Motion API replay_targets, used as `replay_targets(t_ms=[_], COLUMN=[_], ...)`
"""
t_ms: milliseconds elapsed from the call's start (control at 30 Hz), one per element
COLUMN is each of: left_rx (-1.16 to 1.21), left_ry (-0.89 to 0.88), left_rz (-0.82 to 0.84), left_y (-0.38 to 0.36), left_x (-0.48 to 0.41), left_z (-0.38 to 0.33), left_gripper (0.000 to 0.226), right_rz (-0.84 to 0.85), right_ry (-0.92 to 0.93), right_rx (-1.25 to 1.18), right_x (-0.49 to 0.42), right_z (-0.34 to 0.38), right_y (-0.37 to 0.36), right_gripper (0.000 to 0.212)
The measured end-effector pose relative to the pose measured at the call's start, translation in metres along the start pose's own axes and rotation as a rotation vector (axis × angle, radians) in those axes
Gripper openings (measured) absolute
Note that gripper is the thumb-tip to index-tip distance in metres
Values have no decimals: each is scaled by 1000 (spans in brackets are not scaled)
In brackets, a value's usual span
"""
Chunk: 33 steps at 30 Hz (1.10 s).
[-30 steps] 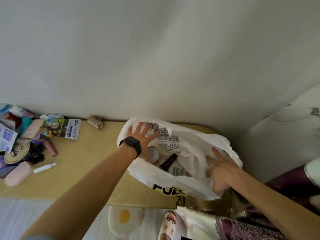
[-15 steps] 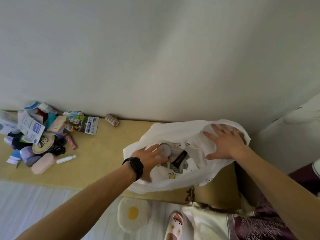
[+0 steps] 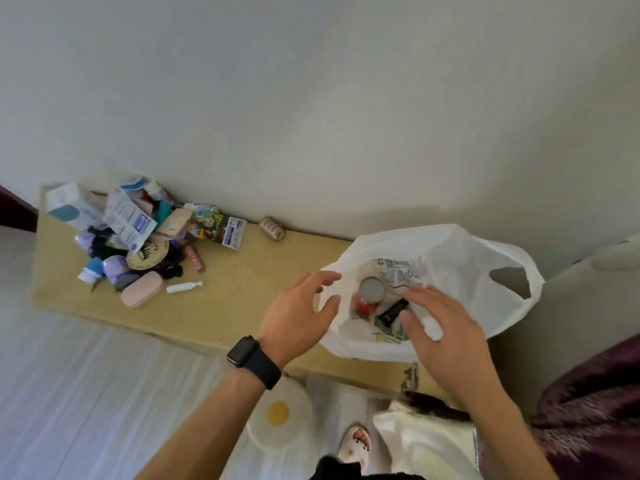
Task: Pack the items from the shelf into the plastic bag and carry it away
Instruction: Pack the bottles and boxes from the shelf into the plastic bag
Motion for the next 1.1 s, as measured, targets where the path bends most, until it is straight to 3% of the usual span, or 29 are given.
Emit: replay_targets(t_ms=[100,367,600,933,1100], left_rx=[-11,-111,-165,-267,-299], left_ry=[84,326,441,520,524], left_rz=[-72,-76,-89,8,129], left_y=[41,150,213,211,200], left_x=[38,134,170,125,78], left_z=[56,221,295,362,407], left_gripper=[34,37,41,49,57], right_rz=[60,225,432,583,691], right_ry=[39,125,213,195,100], right_rx=[-48,19,74,145,259], right_x=[28,83,75,15,-30], right_z=[48,160,229,226,220], right_y=[-49,-191,-275,-340,-404], right_gripper=[27,29,36,45,54])
Point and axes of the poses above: each hand's wrist, its own x-axis away from the middle knuckle, its own y-axis out of the back of the hand, z = x × y, the point moved 2 cm from there along -x, towards the middle knuckle, and after that the axes turned 3 degrees about -z, right-handed, at the moved point
